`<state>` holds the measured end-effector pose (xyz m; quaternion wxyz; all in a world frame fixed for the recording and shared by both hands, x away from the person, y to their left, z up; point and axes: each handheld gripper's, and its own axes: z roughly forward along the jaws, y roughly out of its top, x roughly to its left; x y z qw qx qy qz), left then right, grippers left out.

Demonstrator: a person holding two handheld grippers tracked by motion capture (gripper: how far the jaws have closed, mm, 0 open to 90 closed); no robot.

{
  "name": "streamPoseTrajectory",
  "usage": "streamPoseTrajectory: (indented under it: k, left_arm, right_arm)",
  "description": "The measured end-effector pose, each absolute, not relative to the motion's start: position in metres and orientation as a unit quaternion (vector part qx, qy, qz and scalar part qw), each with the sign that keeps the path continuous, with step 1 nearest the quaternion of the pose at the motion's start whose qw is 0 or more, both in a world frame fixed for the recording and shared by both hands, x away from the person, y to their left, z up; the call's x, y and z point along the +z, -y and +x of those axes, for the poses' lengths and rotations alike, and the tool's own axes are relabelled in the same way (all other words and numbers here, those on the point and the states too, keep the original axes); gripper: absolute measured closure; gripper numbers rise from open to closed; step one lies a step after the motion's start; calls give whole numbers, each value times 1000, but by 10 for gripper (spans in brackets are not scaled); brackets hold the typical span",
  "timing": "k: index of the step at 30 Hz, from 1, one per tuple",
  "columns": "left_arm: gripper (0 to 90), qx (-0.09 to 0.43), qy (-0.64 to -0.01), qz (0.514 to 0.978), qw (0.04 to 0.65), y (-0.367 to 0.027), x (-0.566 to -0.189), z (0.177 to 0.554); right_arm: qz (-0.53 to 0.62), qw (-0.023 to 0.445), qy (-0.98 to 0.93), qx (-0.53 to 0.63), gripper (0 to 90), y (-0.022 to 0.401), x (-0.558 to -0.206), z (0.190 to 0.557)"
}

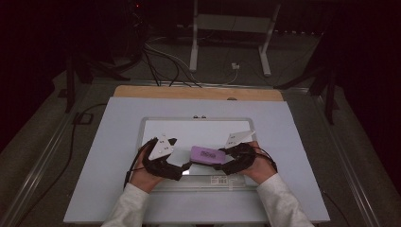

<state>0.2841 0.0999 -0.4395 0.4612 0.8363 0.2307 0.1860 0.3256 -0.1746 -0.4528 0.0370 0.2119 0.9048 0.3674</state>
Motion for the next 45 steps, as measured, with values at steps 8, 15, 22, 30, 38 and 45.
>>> streamPoseTrajectory:
  k: [8, 15, 22, 30, 38, 45]
  left_arm:
    - [169, 229, -169, 865, 412, -77, -442, 277]
    - [185, 250, -150, 878, 378, -68, -450, 276]
    - [205, 258, -142, 885, 360, -65, -453, 276]
    - [252, 275, -131, 889, 342, -60, -458, 274]
    - [337, 277, -116, 896, 328, -58, -462, 272]
    - [497, 280, -110, 896, 327, -61, -461, 272]
  right_arm:
    - [230, 9, -903, 363, 367, 168, -452, 330]
    - [266, -20, -893, 364, 367, 166, -448, 338]
    - [286, -54, -890, 350, 367, 164, -449, 342]
    - [307, -99, -888, 328, 366, 160, -450, 345]
    - [306, -133, -879, 341, 369, 156, -447, 346]
    - [312, -152, -868, 355, 371, 160, -446, 349]
